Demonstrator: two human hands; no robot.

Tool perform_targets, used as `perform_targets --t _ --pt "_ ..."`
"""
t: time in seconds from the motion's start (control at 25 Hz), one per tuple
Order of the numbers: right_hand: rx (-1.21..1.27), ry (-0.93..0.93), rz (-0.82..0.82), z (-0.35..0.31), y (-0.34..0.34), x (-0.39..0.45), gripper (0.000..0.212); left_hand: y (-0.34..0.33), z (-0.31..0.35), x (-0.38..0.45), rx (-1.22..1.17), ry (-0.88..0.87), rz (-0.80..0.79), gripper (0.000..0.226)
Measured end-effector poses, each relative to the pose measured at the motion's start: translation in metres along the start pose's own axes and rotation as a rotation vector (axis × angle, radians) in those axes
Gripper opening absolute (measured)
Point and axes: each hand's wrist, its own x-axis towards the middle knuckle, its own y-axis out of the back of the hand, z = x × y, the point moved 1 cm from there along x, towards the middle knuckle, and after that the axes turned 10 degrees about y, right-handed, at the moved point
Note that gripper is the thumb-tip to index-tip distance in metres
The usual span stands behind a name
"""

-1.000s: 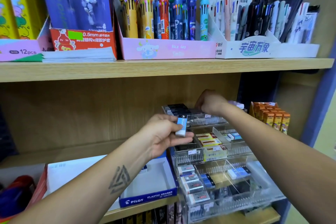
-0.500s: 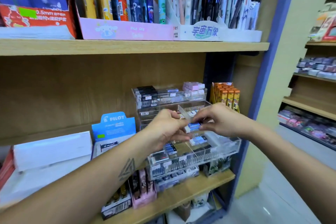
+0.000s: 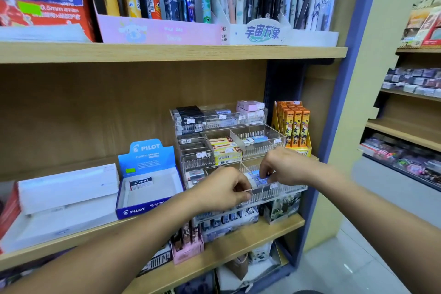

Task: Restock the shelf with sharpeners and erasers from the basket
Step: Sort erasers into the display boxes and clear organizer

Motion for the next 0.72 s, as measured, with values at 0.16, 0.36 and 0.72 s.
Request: perform_targets --t 0.16,0.36,0.72 --pt "-0.023 0.006 -0.047 -0.005 0.001 0.008 0.021 -0.003 -0.002 0.001 -0.027 -0.001 0.014 0.009" --pt "-0.089 -0.021 -0.019 -0.011 0.002 0.013 0.015 -0.001 -0.001 0.001 0.0 -0.016 -0.006 0.017" --pt "-0.014 -0.025 0.007 -0.015 0.006 0.007 0.012 0.0 0.008 0.027 0.267 0.098 -0.233 0.038"
